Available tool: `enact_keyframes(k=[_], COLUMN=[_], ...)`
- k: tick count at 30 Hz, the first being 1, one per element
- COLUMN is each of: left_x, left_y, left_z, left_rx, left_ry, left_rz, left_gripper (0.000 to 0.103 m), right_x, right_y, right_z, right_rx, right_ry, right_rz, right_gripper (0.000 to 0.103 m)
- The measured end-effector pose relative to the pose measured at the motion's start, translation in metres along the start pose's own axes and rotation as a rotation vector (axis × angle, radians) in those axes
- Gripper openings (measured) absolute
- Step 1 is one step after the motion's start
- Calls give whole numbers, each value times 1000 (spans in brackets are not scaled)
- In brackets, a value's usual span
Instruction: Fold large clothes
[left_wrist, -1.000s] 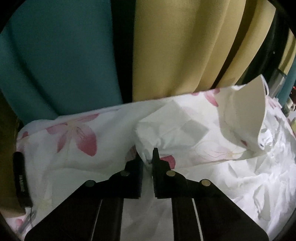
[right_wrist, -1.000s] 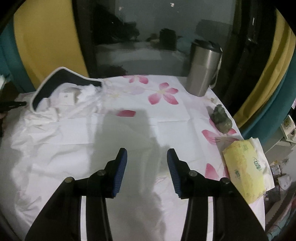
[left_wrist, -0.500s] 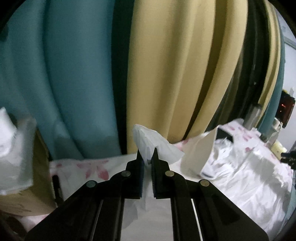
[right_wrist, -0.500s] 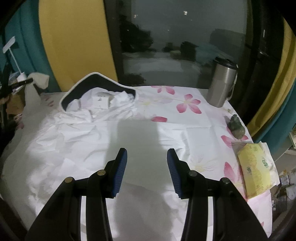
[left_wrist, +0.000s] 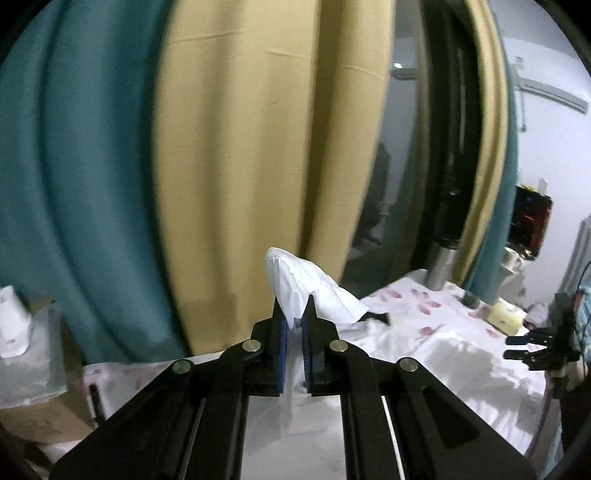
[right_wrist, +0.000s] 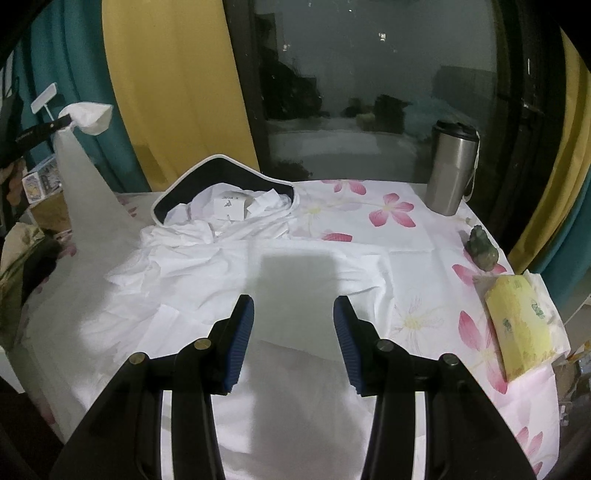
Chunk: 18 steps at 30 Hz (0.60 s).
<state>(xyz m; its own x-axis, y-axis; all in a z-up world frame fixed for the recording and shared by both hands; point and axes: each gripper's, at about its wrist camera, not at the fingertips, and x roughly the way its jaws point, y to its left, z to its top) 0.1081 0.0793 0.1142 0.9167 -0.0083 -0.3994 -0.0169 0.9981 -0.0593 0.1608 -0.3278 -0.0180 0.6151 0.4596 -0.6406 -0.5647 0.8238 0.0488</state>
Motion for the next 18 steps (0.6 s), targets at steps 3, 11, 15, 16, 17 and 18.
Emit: enact_keyframes(k=[3,11,15,16,17,18], left_x=[12,61,85,94,100,108], left_y=[-27,-100,-133,-142,-148,-156], left_z=[-1,-19,-31,-36,-39,-45], left_rx=[14,52,75,76,74,72], left_ry=[20,103,139,154,165,182], left_rz=[-41,-173,-218,-238,-254,-277], left_gripper=[8,8,8,8,8,8], right_x=[-2,-6,-9,-10,-11,-12], right_y=[-2,-18,-29,-31,-34,-37], right_z=[-6,-20,-25,-26,-27,-28], right_rx=[-3,45,69,74,81,85], right_ry=[-3,-23,-29,-30,-31,-31], right_rz=[15,44,43,40,37,36], right_gripper=[45,45,45,45,45,45])
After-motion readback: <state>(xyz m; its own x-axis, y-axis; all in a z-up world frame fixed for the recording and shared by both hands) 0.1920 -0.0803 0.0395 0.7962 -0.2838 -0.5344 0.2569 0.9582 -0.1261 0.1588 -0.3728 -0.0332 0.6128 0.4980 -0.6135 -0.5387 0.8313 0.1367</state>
